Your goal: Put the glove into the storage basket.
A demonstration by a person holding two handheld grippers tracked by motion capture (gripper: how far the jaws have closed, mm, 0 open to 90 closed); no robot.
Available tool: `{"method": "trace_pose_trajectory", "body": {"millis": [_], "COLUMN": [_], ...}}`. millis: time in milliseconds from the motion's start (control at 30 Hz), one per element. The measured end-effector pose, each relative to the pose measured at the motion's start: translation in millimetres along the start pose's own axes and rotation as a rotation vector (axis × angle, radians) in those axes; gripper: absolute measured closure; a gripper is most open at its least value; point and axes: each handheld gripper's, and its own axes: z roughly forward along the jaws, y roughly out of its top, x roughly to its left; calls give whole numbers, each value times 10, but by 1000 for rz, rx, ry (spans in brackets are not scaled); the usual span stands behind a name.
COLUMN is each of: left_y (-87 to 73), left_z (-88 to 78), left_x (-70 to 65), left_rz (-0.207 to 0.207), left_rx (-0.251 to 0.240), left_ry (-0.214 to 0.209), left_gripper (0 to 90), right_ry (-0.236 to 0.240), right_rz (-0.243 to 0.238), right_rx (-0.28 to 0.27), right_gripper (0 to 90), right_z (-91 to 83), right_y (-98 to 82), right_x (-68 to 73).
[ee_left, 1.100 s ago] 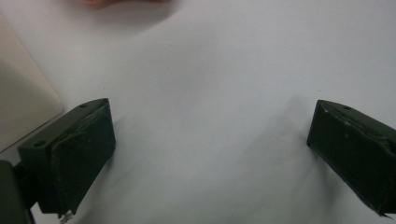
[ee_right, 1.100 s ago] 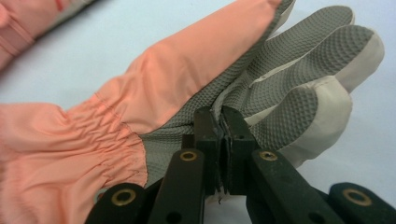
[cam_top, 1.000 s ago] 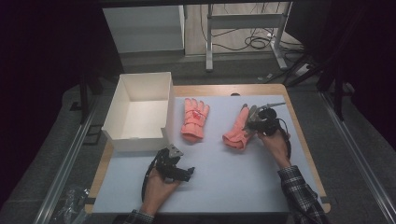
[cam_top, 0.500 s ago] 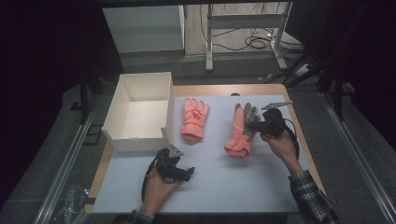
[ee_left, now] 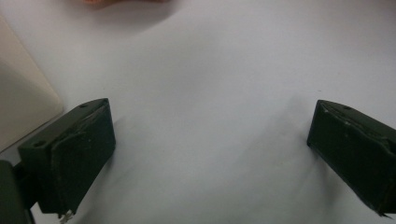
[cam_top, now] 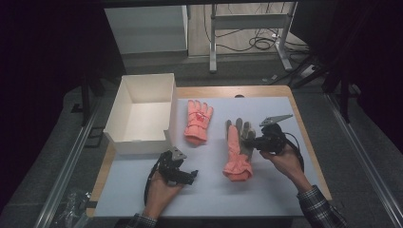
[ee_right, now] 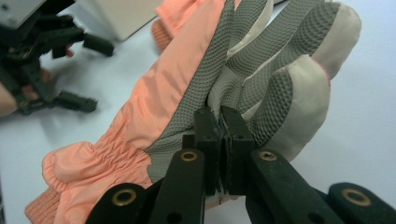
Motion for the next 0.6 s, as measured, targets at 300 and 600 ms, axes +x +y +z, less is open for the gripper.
{"method": "trace_pose_trajectory", "body": {"millis": [300,600], "left_y": [0,0], "left_z": [2,-1], "left_x": [-1,2], "left_rz": [-2,3], "left_rx": [-3,0], "left_ry": [0,1], "left_gripper": [10,10], "right_ry": [32,-20], "right_rz": [-12,-51], "right_rx": [42,75], "right_gripper": [860,784], "right_z": [240,383], "right_y": [-153,-234], "right_x": [51,28]}}
